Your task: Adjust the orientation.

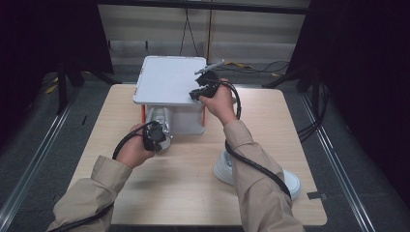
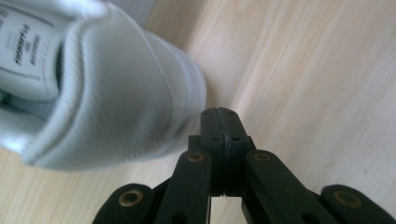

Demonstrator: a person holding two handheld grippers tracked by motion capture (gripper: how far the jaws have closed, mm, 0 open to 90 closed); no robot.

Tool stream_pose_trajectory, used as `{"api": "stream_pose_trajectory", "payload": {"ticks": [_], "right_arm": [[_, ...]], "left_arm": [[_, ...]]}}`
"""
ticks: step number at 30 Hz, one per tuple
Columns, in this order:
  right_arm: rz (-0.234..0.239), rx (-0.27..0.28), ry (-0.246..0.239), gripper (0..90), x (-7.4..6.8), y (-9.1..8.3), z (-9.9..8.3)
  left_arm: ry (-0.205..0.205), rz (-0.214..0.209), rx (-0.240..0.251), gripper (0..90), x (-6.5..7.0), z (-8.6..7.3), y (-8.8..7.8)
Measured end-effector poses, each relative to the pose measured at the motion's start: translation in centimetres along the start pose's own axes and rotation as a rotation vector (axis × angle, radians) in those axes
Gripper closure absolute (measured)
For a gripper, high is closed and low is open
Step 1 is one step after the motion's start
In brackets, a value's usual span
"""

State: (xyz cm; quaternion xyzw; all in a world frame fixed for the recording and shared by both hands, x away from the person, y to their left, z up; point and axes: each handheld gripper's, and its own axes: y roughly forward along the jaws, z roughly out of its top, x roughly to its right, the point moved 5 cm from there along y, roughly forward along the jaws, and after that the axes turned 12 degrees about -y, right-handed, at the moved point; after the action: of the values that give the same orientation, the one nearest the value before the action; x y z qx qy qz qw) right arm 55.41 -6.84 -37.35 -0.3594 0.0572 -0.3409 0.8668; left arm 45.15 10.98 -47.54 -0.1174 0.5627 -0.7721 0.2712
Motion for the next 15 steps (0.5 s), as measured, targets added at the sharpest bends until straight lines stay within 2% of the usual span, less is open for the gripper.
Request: {"api": "stream_pose_trajectory", "payload": {"ticks": [1,2,3,4,8,12,15], "right_arm": [[0.001,0.006,0.002,82.6,0.0,0.0,0.0],[-0.001,0.007,0.002,82.6,0.0,0.0,-0.1],[-0.004,0.013,-0.001,82.6,-0.1,0.0,-0.1],[-0.004,0.014,-0.005,82.6,0.0,0.0,-0.1],[0.002,-0.005,-0.014,82.7,-0.1,0.1,0.1],[-0.004,-0.005,-0.017,82.7,-0.1,0.1,0.2],[-0.002,-0.005,-0.015,82.6,-0.1,0.1,0.1]], "left_arm": [[0.01,0.024,-0.003,90.0,-0.3,0.0,0.1],[0.008,0.03,-0.005,90.0,-0.6,0.0,0.1],[-0.02,0.007,0.01,90.0,-0.6,0.1,0.2],[-0.031,-0.008,0.023,90.0,-0.7,0.1,0.3],[-0.046,-0.014,0.037,90.0,-0.9,0.2,0.4],[-0.034,-0.001,0.033,90.0,-1.3,0.5,0.5],[-0.024,0.028,0.03,90.0,-1.7,1.0,0.8]]}}
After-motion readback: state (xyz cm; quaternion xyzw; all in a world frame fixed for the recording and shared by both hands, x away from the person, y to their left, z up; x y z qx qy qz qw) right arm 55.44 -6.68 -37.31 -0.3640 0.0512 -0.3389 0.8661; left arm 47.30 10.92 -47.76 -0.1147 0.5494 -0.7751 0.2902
